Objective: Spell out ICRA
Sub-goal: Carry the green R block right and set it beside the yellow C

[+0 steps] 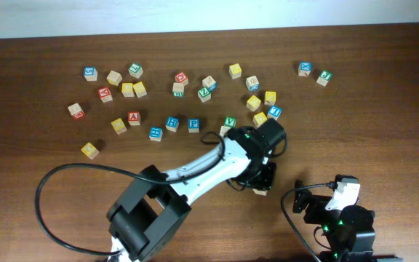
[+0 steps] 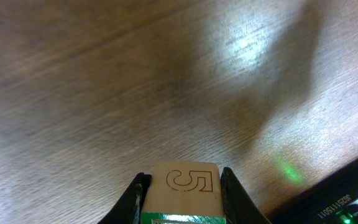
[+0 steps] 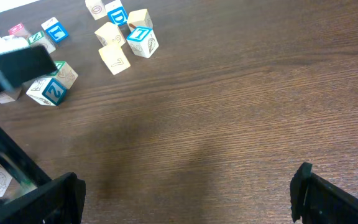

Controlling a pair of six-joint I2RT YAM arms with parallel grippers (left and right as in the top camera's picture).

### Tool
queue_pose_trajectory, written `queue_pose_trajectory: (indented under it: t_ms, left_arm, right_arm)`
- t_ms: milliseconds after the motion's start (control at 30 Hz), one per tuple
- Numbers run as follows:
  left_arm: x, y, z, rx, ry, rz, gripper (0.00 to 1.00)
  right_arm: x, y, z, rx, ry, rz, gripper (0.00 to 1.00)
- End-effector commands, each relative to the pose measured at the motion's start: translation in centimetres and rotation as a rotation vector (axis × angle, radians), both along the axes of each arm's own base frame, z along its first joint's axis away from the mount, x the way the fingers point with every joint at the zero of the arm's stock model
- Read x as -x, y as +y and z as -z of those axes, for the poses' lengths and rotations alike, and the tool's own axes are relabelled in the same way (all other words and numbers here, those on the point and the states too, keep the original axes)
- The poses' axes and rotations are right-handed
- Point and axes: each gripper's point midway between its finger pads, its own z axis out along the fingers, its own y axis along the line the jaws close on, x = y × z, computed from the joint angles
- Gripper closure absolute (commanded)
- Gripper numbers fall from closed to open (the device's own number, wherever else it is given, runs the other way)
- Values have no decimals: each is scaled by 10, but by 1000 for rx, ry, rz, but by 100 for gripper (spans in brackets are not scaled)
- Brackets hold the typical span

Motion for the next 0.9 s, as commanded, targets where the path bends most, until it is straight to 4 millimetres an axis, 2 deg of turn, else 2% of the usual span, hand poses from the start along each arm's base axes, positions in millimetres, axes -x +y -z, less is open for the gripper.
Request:
queue_pose_trajectory:
  t_ms: [0,100,200,300,367,467,600,867]
  left_arm:
    - [-6,0,4,-25,-27,-15,83]
    - [-7,6,9,-52,-35,-19,81]
    - [3,13,19,-82,-18,-10,83]
    - [-2,23,25,-128,-54,-19,84]
    - [-9,29,27,-163,-94,-29,85]
    - [-24,49,32,-261,-184,-63,83]
    - [-21,69,44,-326,-169,-122,83]
    - [-55,106,45,-386,-193,-236,83]
  right_arm:
    - [0,-3,-2,8,-7,15,2]
    - [0,-3,-2,8,-7,15,2]
    - [0,-3,-2,8,-7,15,2]
    - [0,-3,-2,8,-6,15,2]
    - [0,-3,-2,9,-7,16,2]
    - [0,-3,-2,8,-7,16,2]
    - [0,-3,-2,8,-7,15,2]
    - [0,-3,-2,8,-7,15,2]
